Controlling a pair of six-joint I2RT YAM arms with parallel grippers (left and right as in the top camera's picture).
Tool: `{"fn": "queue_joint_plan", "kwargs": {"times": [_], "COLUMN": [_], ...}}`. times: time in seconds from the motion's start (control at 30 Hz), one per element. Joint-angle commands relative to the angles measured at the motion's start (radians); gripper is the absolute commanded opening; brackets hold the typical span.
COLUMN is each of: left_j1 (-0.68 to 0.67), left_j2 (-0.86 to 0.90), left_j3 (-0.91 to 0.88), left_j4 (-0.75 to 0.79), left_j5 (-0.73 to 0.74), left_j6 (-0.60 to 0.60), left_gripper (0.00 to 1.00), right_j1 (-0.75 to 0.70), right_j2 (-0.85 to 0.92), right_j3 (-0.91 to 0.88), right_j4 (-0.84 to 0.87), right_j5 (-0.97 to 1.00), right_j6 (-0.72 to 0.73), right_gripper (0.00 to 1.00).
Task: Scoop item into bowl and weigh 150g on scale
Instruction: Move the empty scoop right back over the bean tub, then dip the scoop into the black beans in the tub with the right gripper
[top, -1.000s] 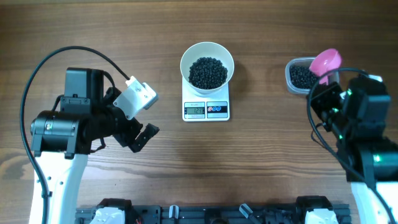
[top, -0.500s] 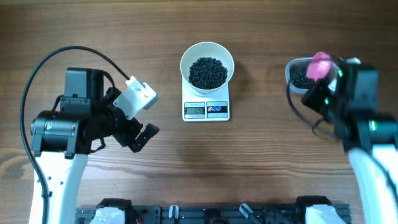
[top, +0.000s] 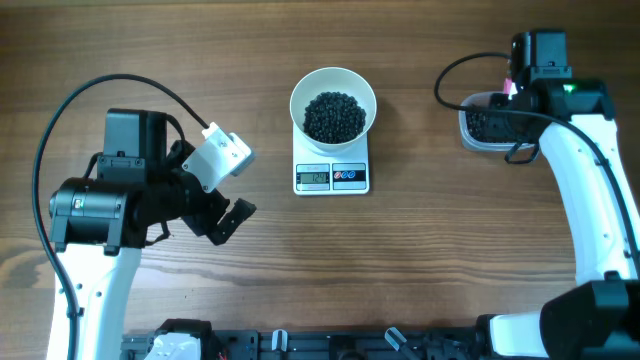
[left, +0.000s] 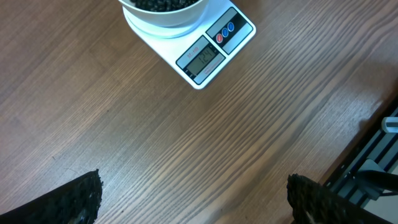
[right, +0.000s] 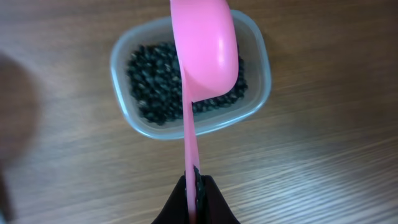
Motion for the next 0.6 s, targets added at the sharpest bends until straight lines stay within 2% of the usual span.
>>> {"fn": "queue_joint_plan", "kwargs": {"times": [0.0,0.4,0.57], "left_j1": [0.008,0.008,0.008], "left_j2": [-0.009,-0.009,-0.009], "left_j3": [0.006,0.006,0.006], "left_j4": [0.000,0.000,0.000], "left_j5": [0.023,0.023,0.023], "left_j6": [-0.003,-0.003,-0.003], "left_gripper": [1.00,1.00,1.00], "right_j1": [-0.004,-0.004,-0.004], "right_j2": [0.045,0.211,0.215], "right_j3": [0.024,0.023,0.023], "right_j4": [-0.007,0.058,0.071], "right_j5": [0.053,0.050,-0.075], "right_j6": [-0.087,-0.138,-0.138], "right_gripper": [0.05,0.04,0.04]}}
